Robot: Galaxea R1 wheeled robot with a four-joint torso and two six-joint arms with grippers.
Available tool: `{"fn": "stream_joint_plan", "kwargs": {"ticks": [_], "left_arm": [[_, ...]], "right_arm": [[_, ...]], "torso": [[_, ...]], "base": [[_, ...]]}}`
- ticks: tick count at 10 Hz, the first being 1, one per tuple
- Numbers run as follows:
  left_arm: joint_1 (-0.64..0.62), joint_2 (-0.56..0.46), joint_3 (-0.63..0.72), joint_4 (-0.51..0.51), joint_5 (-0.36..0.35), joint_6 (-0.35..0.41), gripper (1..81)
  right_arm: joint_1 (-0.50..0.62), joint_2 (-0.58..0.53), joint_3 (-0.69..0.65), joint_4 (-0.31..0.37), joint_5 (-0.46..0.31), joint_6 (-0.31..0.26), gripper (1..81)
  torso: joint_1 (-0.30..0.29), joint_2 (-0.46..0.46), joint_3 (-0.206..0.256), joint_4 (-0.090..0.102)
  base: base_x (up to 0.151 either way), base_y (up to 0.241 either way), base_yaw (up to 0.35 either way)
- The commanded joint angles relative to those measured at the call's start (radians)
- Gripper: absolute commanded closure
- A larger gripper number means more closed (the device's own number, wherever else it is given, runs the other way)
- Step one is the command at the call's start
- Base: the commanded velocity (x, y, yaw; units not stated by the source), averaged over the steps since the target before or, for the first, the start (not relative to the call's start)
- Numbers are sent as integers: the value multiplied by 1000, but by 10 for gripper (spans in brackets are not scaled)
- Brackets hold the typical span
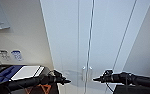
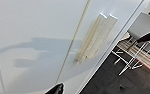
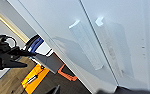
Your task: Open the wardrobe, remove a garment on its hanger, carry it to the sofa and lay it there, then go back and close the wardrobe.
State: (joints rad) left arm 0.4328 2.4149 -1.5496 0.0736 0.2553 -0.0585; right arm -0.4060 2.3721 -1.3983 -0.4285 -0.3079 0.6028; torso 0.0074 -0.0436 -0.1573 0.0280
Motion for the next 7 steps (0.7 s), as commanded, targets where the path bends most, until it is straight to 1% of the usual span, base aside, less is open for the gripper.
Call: {"fn": "stream_joint_plan", "kwargs": {"ticks": [1,4,7], "left_arm": [[-154,92,-96,-17,33,-12,10],[-156,187,-175,-15,7,-37,10],[-154,261,-248,-14,2,-46,10]], "right_arm": [[181,34,-45,33,-28,2,10],[195,107,-122,30,-27,0,10],[215,169,-223,33,-22,2,10]], "torso": [[0,0,0,0],[1,1,0,0],[1,1,-1,0]], "base": [[0,0,0],[0,0,0],[0,0,0]]}}
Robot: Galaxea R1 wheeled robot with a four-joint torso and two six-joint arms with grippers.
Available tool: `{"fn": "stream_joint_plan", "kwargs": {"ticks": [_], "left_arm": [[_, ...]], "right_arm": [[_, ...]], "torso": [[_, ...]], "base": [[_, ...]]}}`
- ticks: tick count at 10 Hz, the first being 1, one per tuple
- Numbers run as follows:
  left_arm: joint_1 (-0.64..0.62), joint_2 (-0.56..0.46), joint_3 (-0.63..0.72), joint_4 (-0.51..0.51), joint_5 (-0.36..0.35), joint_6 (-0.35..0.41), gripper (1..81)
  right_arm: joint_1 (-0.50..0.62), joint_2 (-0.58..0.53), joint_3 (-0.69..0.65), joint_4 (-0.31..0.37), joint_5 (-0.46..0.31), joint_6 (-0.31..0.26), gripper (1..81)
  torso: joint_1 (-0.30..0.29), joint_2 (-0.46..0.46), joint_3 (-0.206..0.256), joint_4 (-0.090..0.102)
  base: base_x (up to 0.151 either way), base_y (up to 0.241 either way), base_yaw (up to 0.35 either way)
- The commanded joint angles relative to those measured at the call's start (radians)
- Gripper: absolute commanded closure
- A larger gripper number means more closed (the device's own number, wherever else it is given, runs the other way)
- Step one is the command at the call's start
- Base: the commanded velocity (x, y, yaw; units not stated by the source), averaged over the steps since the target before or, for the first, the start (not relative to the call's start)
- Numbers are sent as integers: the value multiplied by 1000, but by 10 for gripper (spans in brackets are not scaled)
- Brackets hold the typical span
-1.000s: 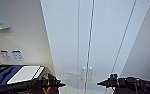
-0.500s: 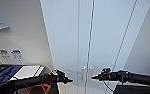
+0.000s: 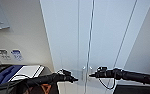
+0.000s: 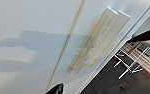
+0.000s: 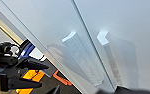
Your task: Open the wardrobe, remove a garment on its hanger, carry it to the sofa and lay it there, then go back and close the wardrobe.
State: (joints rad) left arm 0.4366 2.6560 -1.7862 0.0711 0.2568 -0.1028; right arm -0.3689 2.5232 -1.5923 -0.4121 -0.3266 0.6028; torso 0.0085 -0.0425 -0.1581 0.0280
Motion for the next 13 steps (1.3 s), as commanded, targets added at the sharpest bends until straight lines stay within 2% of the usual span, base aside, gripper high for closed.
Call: {"fn": "stream_joint_plan", "kwargs": {"ticks": [1,6,9,13], "left_arm": [[-160,44,-42,-8,2,-2,10],[-163,151,-189,-1,2,-2,10],[-183,256,-331,3,6,-1,10],[-209,338,-392,4,10,0,10]], "right_arm": [[182,38,-52,16,-2,2,10],[195,122,-170,18,0,2,10],[204,145,-178,19,-8,2,10],[204,169,-176,21,-6,2,10]], "torso": [[0,0,0,0],[0,1,-1,0],[0,1,-1,0],[0,1,-2,0]], "base": [[0,0,0],[0,0,0],[0,0,0],[0,0,0]]}}
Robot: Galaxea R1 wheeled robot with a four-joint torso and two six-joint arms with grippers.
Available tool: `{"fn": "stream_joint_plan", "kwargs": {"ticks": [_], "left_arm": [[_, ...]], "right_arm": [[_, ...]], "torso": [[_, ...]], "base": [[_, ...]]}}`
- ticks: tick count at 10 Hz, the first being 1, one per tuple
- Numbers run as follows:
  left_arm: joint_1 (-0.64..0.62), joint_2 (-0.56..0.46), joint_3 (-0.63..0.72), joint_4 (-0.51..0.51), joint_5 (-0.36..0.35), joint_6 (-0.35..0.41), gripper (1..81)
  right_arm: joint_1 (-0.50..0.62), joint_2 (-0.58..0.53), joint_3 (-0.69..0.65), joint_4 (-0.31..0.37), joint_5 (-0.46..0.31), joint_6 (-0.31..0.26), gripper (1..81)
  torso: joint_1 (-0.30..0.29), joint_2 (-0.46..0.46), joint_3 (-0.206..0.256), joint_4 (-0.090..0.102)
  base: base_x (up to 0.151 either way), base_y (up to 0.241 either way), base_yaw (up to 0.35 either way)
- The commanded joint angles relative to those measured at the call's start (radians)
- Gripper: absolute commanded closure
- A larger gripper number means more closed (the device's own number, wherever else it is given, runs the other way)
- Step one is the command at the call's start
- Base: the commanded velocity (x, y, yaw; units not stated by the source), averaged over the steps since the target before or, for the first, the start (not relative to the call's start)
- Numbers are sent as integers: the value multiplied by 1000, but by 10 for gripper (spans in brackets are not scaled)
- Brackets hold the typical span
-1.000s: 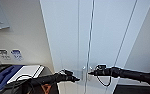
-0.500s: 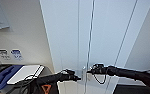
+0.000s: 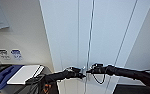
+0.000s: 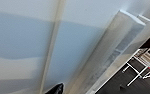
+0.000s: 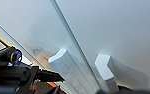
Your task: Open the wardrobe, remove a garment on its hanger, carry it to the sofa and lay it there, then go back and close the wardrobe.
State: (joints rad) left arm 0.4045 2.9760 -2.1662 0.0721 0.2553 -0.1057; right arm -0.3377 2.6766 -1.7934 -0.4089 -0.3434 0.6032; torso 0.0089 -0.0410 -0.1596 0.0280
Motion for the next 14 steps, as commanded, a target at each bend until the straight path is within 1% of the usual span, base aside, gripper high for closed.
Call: {"fn": "stream_joint_plan", "kwargs": {"ticks": [1,2,4,8,9,10,11,12,14], "left_arm": [[-178,39,-27,15,10,3,10],[-177,63,-49,26,10,3,10],[-178,98,-49,44,10,3,10],[-180,160,-55,46,7,3,10],[-178,167,-52,45,4,4,10],[-178,169,-23,44,2,3,10],[-174,158,38,44,-11,3,10],[-164,137,115,44,-22,3,10],[-135,56,297,46,-39,3,10]], "right_arm": [[170,19,28,19,11,1,10],[162,22,30,29,18,1,10],[151,38,20,29,26,1,10],[140,68,14,27,30,1,10],[127,85,7,27,49,1,10],[117,96,11,29,60,1,10],[105,96,54,27,61,1,10],[88,85,100,27,66,1,10],[48,54,169,27,109,0,10]], "torso": [[0,0,0,0],[0,0,0,0],[0,0,0,0],[0,0,0,0],[0,0,0,0],[0,0,0,0],[0,0,0,0],[0,0,0,0],[0,0,0,0]], "base": [[0,0,0],[0,0,0],[0,0,0],[0,0,0],[0,0,0],[0,0,0],[0,0,0],[0,0,0],[0,0,0]]}}
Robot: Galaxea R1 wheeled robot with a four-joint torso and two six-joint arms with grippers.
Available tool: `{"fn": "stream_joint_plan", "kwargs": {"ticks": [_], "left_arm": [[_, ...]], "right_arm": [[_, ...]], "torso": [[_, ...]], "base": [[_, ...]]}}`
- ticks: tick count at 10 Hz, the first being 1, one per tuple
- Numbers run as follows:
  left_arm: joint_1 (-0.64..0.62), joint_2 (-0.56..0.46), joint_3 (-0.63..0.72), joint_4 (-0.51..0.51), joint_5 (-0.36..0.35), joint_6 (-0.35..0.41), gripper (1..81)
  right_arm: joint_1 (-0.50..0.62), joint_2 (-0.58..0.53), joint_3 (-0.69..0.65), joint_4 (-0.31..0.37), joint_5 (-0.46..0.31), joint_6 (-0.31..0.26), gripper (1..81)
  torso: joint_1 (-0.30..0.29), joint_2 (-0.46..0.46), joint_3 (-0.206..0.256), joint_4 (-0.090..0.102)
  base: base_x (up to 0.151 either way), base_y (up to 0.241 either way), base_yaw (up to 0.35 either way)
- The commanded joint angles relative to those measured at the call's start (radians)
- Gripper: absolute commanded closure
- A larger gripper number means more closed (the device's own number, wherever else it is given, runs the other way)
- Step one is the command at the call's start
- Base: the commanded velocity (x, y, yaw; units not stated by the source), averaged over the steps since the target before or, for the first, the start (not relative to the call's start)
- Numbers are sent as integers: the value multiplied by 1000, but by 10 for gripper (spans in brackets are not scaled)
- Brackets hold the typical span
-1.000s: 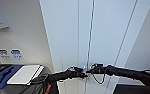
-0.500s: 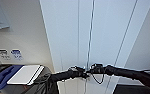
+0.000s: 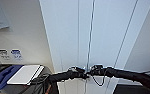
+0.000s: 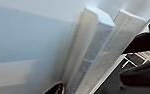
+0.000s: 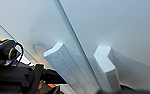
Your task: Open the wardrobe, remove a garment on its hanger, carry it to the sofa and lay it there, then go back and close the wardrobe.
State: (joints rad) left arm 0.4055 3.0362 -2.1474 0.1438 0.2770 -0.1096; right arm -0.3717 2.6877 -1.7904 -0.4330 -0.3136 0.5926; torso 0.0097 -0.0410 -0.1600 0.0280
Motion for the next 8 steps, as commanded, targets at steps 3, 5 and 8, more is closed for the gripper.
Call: {"fn": "stream_joint_plan", "kwargs": {"ticks": [3,5,8], "left_arm": [[-84,-130,510,-20,-58,11,10],[-63,-204,645,-4,-59,10,10],[-52,-333,825,-4,-61,8,10]], "right_arm": [[35,-16,310,47,143,10,10],[-3,-65,440,39,171,6,10],[-56,-165,582,36,185,-5,10]], "torso": [[1,1,0,0],[2,2,0,0],[3,2,0,0]], "base": [[0,0,0],[0,0,0],[0,0,0]]}}
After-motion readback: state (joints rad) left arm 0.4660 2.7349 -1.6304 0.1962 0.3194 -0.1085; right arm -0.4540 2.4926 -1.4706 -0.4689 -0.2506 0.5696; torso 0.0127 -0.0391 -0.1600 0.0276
